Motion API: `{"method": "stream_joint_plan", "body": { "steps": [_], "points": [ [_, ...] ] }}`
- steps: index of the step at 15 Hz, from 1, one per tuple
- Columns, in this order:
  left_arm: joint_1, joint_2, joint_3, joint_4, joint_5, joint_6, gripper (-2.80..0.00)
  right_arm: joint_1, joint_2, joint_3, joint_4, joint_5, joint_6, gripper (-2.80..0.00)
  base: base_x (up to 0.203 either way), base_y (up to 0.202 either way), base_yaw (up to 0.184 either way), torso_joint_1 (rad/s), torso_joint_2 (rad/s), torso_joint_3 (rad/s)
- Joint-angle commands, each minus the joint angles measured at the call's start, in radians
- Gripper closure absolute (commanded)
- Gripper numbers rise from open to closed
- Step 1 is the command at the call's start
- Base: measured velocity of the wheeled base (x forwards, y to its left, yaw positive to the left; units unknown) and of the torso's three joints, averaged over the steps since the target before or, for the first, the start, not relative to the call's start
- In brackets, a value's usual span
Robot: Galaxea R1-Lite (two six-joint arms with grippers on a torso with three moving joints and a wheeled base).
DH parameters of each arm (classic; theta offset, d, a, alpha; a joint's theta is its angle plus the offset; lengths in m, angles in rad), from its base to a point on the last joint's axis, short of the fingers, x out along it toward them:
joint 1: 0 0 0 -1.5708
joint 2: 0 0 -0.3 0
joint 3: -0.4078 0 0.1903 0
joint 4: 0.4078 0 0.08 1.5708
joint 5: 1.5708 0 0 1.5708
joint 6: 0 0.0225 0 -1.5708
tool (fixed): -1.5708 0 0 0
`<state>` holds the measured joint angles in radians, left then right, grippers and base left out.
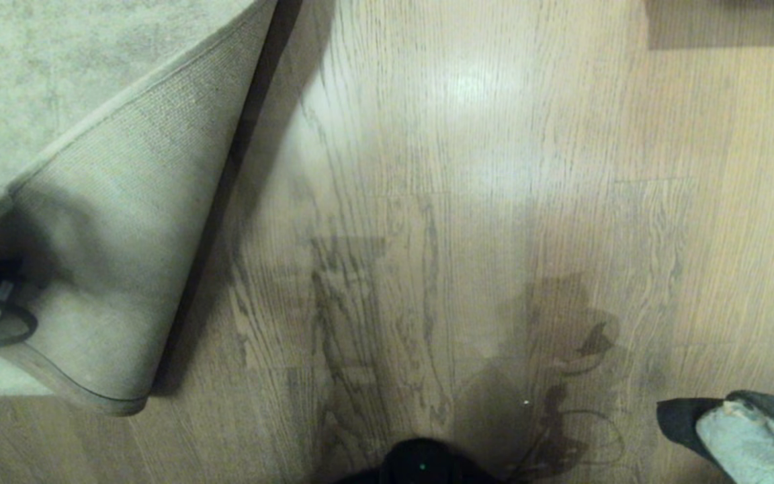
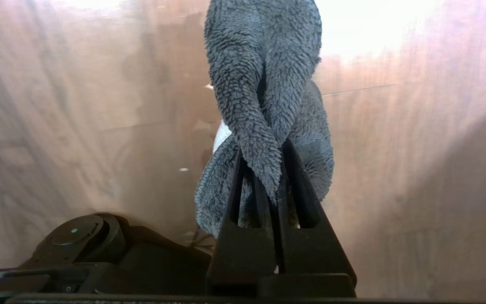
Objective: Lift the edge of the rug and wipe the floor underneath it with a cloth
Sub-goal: Lift up the carpet, then wipe the floor under the carpet with a rag
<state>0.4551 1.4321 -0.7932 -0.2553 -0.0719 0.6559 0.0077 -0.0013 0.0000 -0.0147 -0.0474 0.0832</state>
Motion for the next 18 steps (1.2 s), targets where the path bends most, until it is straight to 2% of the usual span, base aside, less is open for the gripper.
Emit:
{"method": "stream_joint_plan", "body": {
  "steps": [1,6,10,14,16,18],
  "points": [
    [0.0,0.001,0.0,-0.001,0.0,0.004,0.0,0.0,0.001,0.0,-0.001,0.0,0.001,0.0,0.0,0.163,-0.002,0.002,0.01,0.007],
    [0.0,-0.036,0.04,-0.002,0.0,-0.01,0.0,0.0,0.001,0.0,-0.001,0.0,0.001,0.0,0.0,0.036,0.002,0.001,0.0,-0.001],
    [0.0,-0.053,0.08,-0.004,0.0,-0.111,0.0,0.0,0.001,0.0,-0.001,0.0,0.001,0.0,0.0,0.0,0.0,0.0,0.0,0.0],
    [-0.014,-0.075,0.142,-0.005,0.0,-0.146,0.0,0.0,0.001,0.0,-0.001,0.0,0.001,0.0,0.0,0.0,0.0,0.0,0.0,0.0],
    [-0.039,-0.088,0.184,-0.043,-0.028,-0.19,0.0,0.0,0.001,0.0,-0.001,-0.002,0.0,0.0,0.0,0.0,0.0,0.0,0.0,0.0],
    [-0.041,-0.098,0.249,-0.131,-0.043,-0.198,0.0,0.0,0.001,0.0,-0.001,-0.001,0.001,0.0,0.0,0.0,0.0,0.0,0.0,0.0]
  ]
}}
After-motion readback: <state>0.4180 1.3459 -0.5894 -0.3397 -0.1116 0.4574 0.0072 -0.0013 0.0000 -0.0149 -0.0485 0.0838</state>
